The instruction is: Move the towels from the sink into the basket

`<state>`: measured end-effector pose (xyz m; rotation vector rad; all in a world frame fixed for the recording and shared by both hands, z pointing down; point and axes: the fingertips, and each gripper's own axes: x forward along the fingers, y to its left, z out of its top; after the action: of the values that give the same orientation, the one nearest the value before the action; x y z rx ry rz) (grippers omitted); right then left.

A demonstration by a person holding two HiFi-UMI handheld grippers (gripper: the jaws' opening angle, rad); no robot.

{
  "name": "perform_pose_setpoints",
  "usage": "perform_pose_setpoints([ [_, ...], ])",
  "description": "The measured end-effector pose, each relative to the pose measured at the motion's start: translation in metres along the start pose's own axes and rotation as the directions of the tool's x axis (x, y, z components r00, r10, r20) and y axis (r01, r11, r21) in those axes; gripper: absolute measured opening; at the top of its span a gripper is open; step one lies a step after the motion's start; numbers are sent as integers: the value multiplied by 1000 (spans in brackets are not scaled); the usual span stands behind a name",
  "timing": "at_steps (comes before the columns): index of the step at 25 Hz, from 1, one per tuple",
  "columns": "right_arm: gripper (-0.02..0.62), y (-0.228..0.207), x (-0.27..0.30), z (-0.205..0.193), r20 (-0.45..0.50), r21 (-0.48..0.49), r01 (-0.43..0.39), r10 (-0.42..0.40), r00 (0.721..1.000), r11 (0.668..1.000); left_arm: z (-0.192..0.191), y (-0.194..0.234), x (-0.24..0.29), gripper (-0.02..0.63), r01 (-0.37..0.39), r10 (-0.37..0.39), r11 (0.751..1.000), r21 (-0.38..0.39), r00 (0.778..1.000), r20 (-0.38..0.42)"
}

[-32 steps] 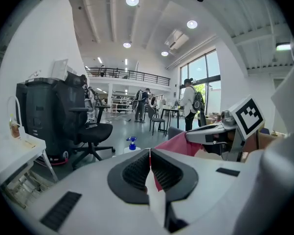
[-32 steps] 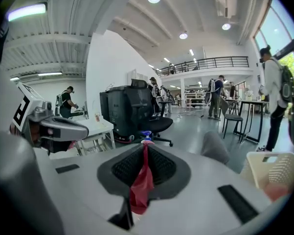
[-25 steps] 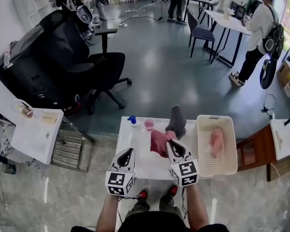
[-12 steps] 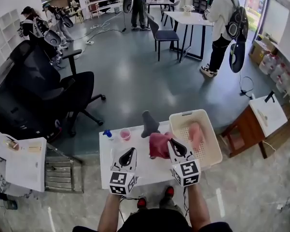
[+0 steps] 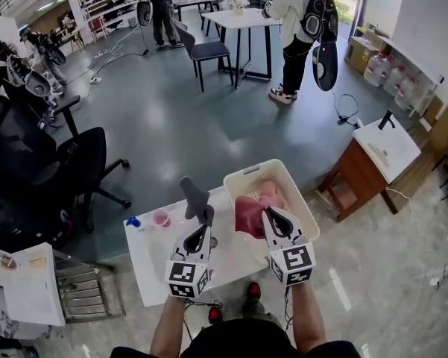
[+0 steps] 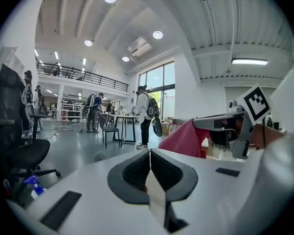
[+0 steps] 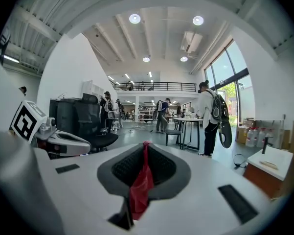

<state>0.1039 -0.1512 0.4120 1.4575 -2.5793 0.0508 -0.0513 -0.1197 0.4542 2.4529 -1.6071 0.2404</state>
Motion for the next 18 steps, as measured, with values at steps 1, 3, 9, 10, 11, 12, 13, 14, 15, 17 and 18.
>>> perform_pose_setpoints([
  [1,49,-8,-3,-1,0,1,16,-16,1000,1000,1,-5,6,12,14,-14,1000,3,1000,-1],
  [3,48,-22,-8,-4,-4,6,44,-44,999,999,2,-15,16,12,37,-37,999,8,999,-4],
  [9,49,-54,-21,-23,-36,27,101,-100,994,995,-1,-43,43,12,101,-101,995,17,995,-25],
  [10,48,-58,-23,-26,-42,30,106,-105,994,994,-2,-47,47,12,109,-108,994,18,994,-29],
  [11,49,-61,-25,-29,-49,33,111,-109,993,993,-3,-51,50,12,115,-115,993,18,993,-35],
  [12,48,-64,-26,-32,-57,36,115,-113,992,993,-5,-54,52,12,121,-120,993,17,992,-41],
  [13,49,-67,-27,-36,-66,39,119,-116,991,992,-6,-57,55,12,125,-124,992,17,991,-48],
  [14,49,-70,-29,-41,-77,42,122,-119,990,992,-9,-59,57,12,129,-128,992,15,990,-55],
  [15,49,-72,-30,-46,-87,46,125,-120,989,991,-12,-62,60,12,132,-131,991,13,989,-63],
  [17,49,-75,-31,-57,-106,54,127,-121,987,990,-18,-67,64,12,138,-137,990,9,988,-77],
  [18,49,-77,-31,-63,-116,59,127,-120,986,990,-22,-69,66,12,141,-140,990,6,987,-84],
])
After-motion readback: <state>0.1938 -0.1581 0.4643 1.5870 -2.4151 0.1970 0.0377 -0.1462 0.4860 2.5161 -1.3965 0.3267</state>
